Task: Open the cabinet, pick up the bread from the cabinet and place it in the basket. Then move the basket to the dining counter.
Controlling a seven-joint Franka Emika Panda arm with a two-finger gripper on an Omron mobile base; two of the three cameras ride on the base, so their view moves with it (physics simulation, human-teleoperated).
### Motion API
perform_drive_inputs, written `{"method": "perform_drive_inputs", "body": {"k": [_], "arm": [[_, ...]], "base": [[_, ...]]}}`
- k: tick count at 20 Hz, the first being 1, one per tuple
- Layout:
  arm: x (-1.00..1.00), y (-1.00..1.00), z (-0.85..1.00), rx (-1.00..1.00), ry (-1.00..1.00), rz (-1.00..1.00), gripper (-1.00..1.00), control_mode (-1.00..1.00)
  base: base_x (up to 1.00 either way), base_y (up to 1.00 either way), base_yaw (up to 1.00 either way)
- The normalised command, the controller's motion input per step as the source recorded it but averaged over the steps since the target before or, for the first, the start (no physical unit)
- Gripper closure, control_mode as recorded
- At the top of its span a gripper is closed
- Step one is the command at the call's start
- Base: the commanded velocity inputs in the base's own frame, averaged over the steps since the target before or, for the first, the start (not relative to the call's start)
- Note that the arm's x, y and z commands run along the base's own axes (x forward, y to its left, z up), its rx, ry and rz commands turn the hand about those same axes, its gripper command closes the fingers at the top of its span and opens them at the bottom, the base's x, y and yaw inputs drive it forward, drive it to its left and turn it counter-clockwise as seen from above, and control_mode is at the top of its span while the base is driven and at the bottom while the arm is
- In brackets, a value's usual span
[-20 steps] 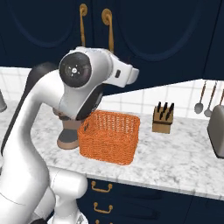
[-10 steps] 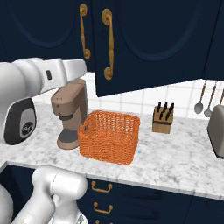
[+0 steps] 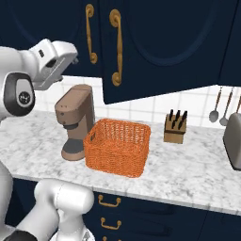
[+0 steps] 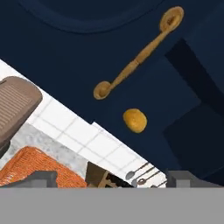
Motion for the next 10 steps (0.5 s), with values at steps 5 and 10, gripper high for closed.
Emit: {"method": "perform_drive_inputs", "body": {"k": [5,10], "arm": [[1.0,-0.49,-0.32,-0.19,0.37,-0.18,-1.0,-1.0],[0.57,-0.84,-0.31,-0.08,0.18,-0.16,-1.0,-1.0]], "base": [[0.0,0.0,0.0],[0.0,0.0,0.0]]}}
